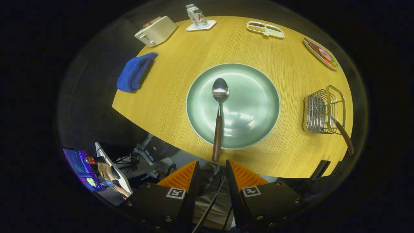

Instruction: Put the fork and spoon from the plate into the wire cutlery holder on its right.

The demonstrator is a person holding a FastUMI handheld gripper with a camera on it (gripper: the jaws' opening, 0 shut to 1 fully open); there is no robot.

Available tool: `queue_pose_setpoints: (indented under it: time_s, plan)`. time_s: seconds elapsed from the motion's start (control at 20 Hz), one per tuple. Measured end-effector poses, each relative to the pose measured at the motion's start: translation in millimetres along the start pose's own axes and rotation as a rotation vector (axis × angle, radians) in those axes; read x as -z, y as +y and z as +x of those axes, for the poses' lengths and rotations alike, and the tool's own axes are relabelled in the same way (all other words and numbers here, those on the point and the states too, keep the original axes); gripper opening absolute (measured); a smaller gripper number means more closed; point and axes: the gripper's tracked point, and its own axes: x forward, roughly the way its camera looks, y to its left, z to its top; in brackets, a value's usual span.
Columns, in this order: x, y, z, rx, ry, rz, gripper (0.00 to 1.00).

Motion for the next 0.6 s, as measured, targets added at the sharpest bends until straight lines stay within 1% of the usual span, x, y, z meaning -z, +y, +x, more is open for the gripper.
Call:
queue_pose_setpoints:
  time_s: [0.3,0.6]
  plan:
    - [3,4,29,-0.011,0.059,0.051,0.49]
    - [-1,-2,47,0.011,0.087,0.063,0.48]
